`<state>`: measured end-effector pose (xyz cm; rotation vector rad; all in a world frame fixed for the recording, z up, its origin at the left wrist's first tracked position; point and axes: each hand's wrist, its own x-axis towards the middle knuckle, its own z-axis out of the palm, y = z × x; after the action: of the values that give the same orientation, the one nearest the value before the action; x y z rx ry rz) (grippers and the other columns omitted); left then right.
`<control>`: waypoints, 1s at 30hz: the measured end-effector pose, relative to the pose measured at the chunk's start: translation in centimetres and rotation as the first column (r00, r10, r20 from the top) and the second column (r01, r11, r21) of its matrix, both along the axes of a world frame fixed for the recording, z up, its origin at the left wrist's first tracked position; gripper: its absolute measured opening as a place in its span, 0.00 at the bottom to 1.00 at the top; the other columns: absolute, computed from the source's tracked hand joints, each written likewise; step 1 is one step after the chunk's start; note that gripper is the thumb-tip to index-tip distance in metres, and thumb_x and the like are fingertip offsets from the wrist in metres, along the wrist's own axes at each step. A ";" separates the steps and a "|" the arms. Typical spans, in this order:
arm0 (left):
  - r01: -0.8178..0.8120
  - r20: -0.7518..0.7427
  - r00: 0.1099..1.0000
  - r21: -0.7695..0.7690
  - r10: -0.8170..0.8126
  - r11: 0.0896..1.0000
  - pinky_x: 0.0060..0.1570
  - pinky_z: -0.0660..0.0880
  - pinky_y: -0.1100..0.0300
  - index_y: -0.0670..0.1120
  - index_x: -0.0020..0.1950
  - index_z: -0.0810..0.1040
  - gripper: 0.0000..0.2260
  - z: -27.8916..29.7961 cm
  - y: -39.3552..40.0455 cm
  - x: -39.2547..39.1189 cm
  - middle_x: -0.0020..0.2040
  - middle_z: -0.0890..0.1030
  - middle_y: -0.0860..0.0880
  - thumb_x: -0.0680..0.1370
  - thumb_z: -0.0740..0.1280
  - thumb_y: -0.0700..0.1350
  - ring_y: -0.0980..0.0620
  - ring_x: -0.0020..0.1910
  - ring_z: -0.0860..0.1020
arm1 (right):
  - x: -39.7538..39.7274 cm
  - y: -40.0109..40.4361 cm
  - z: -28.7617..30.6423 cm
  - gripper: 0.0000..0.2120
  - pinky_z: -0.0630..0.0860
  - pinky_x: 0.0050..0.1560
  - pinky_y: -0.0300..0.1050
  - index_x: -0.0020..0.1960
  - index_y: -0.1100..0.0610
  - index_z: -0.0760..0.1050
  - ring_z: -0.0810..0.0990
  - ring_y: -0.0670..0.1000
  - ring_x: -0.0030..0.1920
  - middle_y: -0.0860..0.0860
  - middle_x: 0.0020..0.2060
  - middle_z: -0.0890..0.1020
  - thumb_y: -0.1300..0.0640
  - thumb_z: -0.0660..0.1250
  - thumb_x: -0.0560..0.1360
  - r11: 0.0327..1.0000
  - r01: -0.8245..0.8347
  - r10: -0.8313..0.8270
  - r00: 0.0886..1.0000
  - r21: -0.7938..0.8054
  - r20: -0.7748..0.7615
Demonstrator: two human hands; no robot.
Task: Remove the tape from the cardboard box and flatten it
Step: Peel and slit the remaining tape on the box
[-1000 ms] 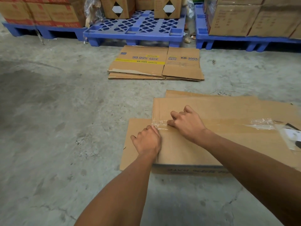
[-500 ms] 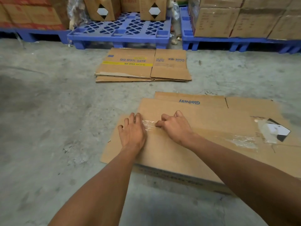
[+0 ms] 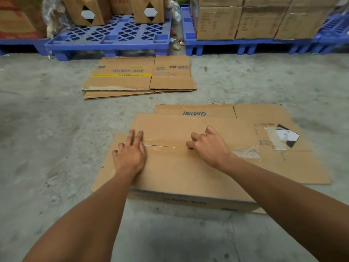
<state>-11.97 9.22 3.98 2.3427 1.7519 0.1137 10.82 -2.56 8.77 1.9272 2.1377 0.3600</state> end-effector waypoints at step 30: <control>0.183 0.012 0.983 -0.003 -0.183 0.983 0.68 0.43 0.26 0.66 0.77 0.49 0.22 -0.1 -2.6 5.5 0.80 0.47 0.59 0.83 0.44 0.58 0.50 0.79 0.46 | 0.3 1.3 0.2 0.16 0.64 0.66 0.54 0.57 0.47 0.78 0.80 0.56 0.53 0.51 0.54 0.77 0.61 0.57 0.79 0.973 0.230 -0.222 0.930 -0.008 -0.294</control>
<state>-6.45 6.59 3.83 2.4807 1.5197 0.0935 11.15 -1.22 9.02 2.3399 2.0499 0.0599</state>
